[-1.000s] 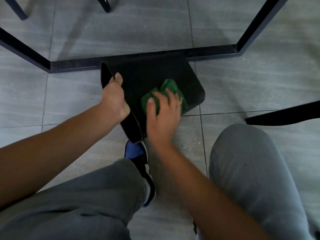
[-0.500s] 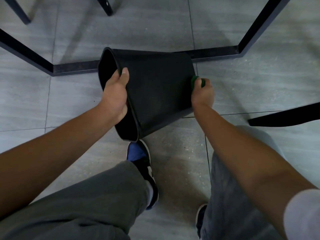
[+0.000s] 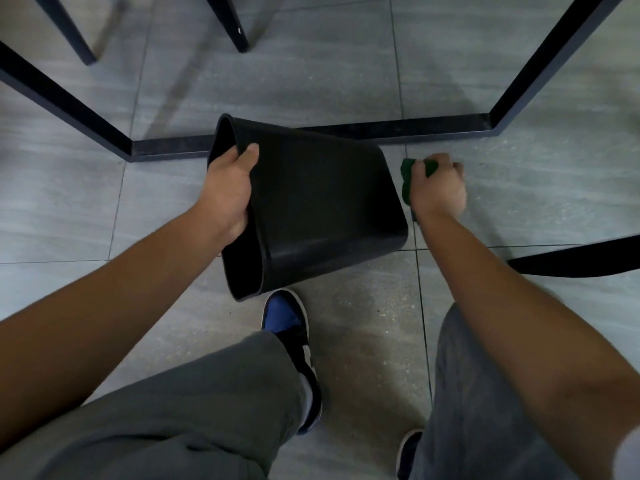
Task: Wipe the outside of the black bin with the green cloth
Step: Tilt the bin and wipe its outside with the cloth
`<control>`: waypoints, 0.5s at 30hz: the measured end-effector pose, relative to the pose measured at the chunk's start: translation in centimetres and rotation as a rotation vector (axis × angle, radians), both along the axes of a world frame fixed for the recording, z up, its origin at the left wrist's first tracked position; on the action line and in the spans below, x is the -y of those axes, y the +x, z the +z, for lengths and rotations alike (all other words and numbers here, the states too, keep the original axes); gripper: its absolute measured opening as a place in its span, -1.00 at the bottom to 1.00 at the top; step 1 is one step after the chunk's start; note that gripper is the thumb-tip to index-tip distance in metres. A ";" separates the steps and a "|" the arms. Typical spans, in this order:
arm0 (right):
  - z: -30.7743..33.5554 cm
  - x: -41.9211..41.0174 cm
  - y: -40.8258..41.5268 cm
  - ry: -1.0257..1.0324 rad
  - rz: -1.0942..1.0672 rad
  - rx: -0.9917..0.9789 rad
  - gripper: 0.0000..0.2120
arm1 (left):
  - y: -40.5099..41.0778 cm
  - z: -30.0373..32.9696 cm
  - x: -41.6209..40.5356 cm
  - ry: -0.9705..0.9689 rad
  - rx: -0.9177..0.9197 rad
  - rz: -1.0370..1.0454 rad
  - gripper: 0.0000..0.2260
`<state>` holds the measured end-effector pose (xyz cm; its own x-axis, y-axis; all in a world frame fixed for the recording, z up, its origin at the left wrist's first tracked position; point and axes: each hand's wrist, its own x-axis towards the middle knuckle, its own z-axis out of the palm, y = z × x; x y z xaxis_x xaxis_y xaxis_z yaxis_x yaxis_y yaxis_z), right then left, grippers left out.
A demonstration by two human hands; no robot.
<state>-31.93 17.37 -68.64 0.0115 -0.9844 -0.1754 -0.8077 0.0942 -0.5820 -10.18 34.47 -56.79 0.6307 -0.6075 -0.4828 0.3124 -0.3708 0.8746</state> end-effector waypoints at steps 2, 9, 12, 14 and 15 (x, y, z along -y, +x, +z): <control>1.9 0.6 0.1 -0.049 0.055 0.048 -0.64 | 0.4 0.6 0.3 0.011 0.107 -0.069 -0.80; 10.0 -0.4 1.5 -0.049 0.355 0.063 -0.50 | -0.8 4.8 3.2 0.115 0.827 -0.734 -0.84; 12.8 0.1 0.5 -0.019 0.386 0.066 -0.37 | -1.4 5.1 3.4 0.155 1.028 -0.963 -0.83; 14.0 0.2 -0.2 0.001 0.424 0.069 -0.27 | -1.9 4.5 3.6 0.160 1.085 -1.077 -0.86; 14.3 0.2 -0.5 0.018 0.436 0.075 -0.22 | -2.1 4.2 3.7 0.168 1.124 -1.130 -0.86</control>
<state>-32.42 17.19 -54.38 0.4388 -0.8813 -0.1755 -0.7296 -0.2354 -0.6421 -12.25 30.79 -52.64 -0.0198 -0.9771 -0.2118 -0.9195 -0.0654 0.3876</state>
